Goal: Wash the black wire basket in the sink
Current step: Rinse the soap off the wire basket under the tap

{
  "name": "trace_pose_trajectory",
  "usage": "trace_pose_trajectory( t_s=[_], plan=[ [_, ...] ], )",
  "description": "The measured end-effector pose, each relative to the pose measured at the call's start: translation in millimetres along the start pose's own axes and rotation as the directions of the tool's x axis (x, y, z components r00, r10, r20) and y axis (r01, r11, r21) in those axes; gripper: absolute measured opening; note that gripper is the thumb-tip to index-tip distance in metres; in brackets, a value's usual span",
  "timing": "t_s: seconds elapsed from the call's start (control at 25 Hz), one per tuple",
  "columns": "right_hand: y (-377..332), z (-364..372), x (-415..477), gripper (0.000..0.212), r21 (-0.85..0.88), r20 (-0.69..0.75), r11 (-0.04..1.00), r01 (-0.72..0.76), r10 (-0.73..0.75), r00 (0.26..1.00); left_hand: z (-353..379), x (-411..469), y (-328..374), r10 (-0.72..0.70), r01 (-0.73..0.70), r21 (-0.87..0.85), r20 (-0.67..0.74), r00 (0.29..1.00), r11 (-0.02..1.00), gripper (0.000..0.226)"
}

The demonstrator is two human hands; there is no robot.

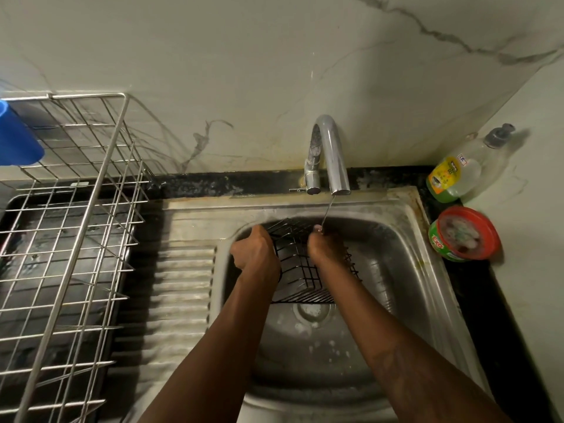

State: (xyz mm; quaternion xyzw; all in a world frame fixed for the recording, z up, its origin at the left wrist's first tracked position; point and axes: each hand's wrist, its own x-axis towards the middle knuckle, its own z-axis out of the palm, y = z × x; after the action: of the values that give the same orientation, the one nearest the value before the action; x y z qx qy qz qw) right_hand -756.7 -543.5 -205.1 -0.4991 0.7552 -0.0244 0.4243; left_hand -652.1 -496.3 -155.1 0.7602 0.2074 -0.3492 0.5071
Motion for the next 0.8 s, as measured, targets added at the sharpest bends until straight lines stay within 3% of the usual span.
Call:
trace_pose_trajectory(
  t_s=[0.12, 0.2, 0.28, 0.36, 0.44, 0.52, 0.6, 0.72, 0.8],
  plan=[
    [-29.7, 9.2, -43.3, 0.064, -0.047, 0.096, 0.924, 0.379, -0.373, 0.923, -0.8, -2.4, 3.1, -0.004, 0.004, -0.003, 0.003, 1.000, 1.000, 0.048],
    [-24.7, 4.3, -47.4, 0.059, -0.115, 0.117, 0.853, 0.510, -0.498, 0.859, -2.4, -0.2, 3.2, -0.040, 0.040, 0.000, 0.011, 0.999, 0.999, 0.047],
    [-6.4, -8.8, -37.2, 0.053, 0.032, 0.100, 0.797, 0.603, -0.603, 0.791, -3.4, 1.8, 2.0, -0.039, 0.039, -0.013, 0.016, 0.999, 0.999, 0.049],
    [13.2, -18.7, -19.4, 0.052, 0.232, 0.042, 0.783, 0.578, -0.601, 0.798, 0.0, -4.1, 1.9, -0.019, 0.021, -0.031, 0.065, 0.998, 0.999, 0.048],
    [1.2, -20.8, -7.0, 0.054, 0.256, 0.077, 0.852, 0.457, -0.490, 0.868, 5.9, -7.8, 4.4, -0.002, 0.004, -0.029, 0.075, 0.997, 1.000, 0.042],
    [-31.5, -20.7, -3.8, 0.055, 0.080, 0.074, 0.949, 0.306, -0.312, 0.947, 10.8, -14.4, 6.2, 0.001, -0.002, 0.013, 0.065, 0.998, 1.000, 0.039],
    [-52.0, -18.0, -3.1, 0.050, -0.054, -0.012, 0.981, 0.185, -0.185, 0.983, 13.6, -18.0, 7.6, 0.037, -0.038, 0.056, 0.028, 0.999, 0.998, 0.040],
    [-46.5, -9.0, -17.5, 0.059, 0.013, -0.002, 0.971, 0.239, -0.239, 0.971, 10.4, -13.9, 8.8, 0.012, -0.013, 0.052, 0.009, 1.000, 0.999, 0.037],
    [-31.1, -3.0, -34.1, 0.072, -0.049, 0.070, 0.916, 0.398, -0.394, 0.916, 4.8, -11.1, 9.9, -0.018, 0.018, -0.007, 0.006, 1.000, 1.000, 0.034]
  ],
)
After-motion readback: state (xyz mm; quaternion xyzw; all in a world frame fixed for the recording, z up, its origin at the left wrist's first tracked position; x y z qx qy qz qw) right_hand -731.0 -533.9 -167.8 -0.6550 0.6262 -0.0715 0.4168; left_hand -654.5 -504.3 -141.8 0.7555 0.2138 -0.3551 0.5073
